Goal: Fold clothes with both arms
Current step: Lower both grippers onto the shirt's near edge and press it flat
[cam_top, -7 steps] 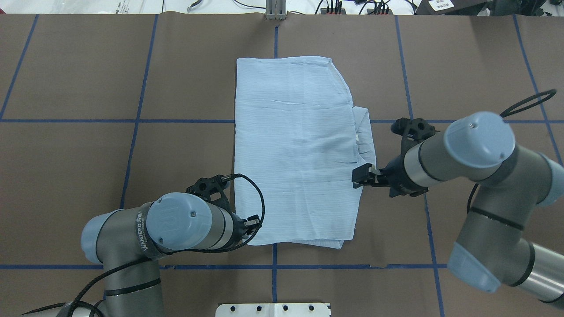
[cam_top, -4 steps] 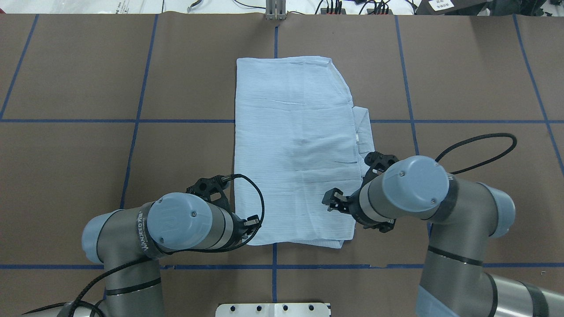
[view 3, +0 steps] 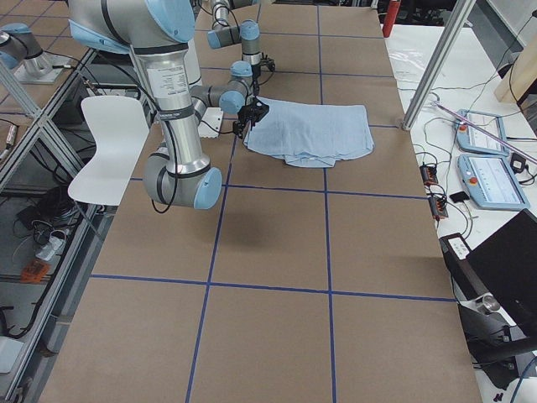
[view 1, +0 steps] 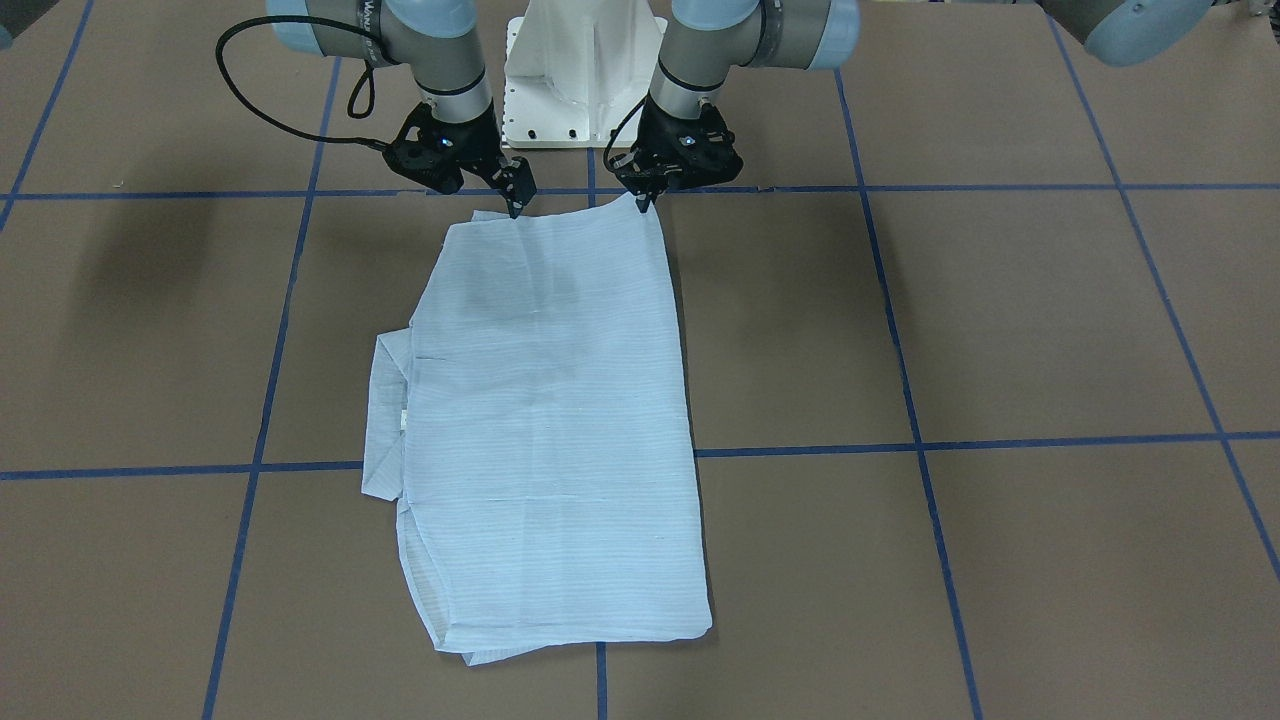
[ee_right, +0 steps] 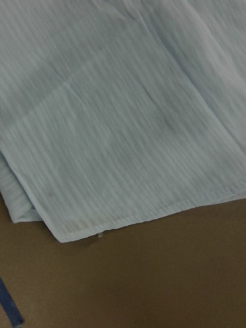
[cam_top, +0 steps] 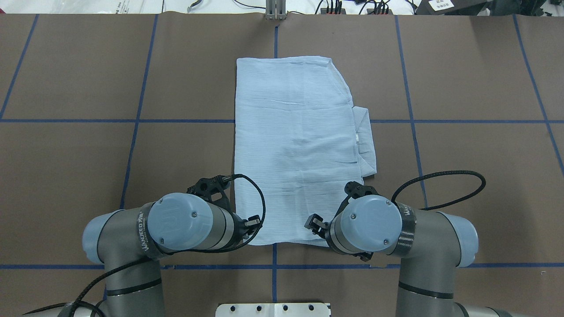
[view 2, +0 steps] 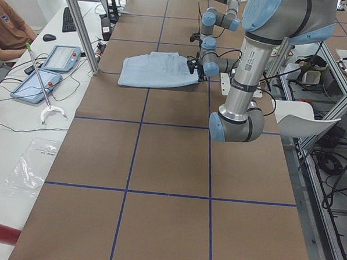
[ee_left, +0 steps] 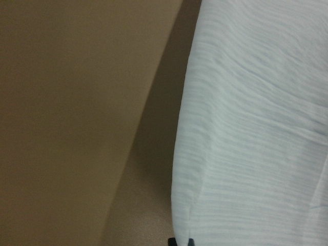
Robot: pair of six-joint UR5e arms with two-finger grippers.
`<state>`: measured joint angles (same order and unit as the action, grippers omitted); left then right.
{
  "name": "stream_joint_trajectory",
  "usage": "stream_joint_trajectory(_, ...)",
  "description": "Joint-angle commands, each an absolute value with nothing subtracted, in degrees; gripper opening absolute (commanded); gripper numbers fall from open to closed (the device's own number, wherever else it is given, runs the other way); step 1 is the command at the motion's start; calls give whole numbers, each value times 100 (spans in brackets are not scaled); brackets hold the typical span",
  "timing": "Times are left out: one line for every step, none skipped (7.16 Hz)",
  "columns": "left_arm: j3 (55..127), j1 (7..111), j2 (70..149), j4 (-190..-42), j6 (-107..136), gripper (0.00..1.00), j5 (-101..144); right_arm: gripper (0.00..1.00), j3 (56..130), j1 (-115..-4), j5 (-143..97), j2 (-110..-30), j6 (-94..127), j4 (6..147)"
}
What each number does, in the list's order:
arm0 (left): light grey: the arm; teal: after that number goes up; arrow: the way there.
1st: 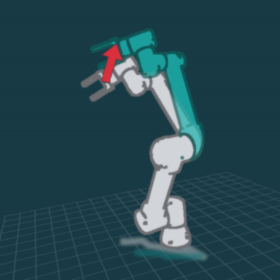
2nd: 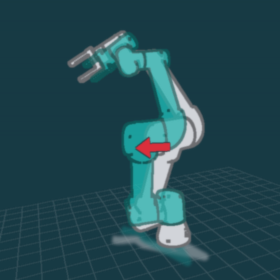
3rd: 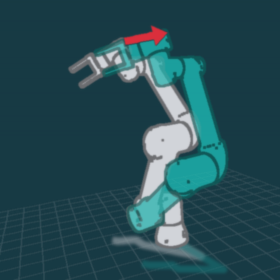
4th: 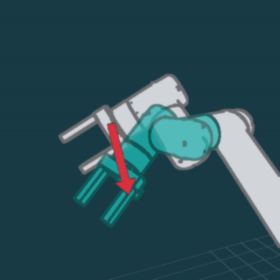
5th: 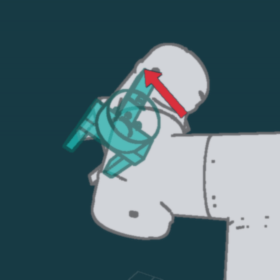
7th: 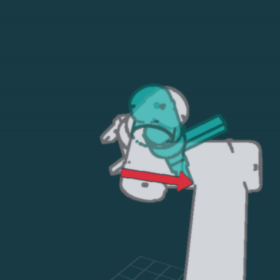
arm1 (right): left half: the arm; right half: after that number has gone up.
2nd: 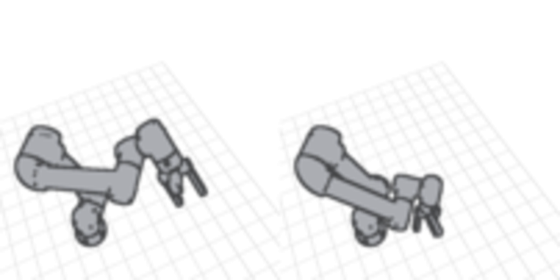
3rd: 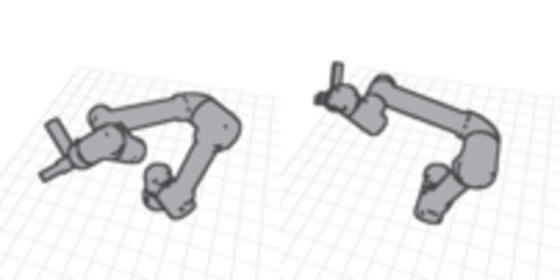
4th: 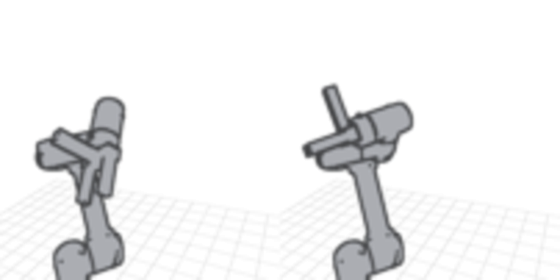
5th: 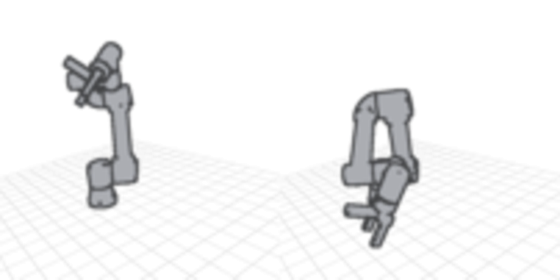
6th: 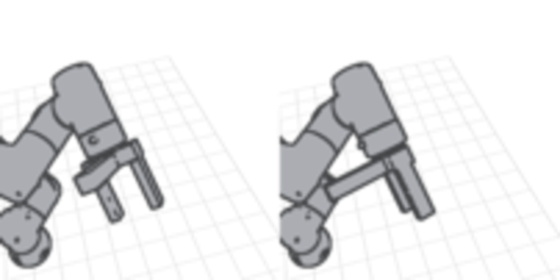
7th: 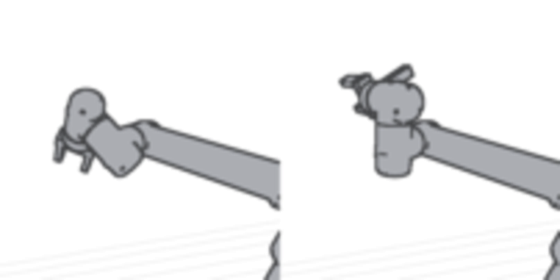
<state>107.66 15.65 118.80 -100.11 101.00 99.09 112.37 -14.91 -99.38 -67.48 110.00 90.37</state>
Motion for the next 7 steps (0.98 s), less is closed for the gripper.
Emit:
stream_joint_trajectory(10767, 1564, 11883, -10011, 10099, 0, 9914, 100, 10962, -1450, -9879, -6654, 11013, 9018)
stream_joint_trajectory(10767, 1564, 11900, -10011, 10099, 0, 9905, 100, 10847, -1450, -9844, -6575, 11013, 9009)
stream_joint_trajectory(10767, 1573, 11900, -10011, 10099, 0, 9905, 100, 10759, -1450, -9844, -6505, 11013, 9009)
stream_joint_trajectory(10767, 1573, 11900, -10011, 10107, 0, 9905, 100, 10723, -1450, -9844, -6478, 11004, 9009)
stream_joint_trajectory(10758, 1573, 11900, -10011, 10099, 0, 9905, 100, 10688, -1450, -9826, -6469, 10995, 9009)
stream_joint_trajectory(10767, 1573, 11900, -10011, 10099, 0, 9905, 100, 10661, -1450, -9817, -6460, 11004, 9009)
stream_joint_trajectory(10758, 1573, 11900, -10011, 10099, 0, 9905, 100, 10644, -1441, -9817, -6469, 11004, 9009)
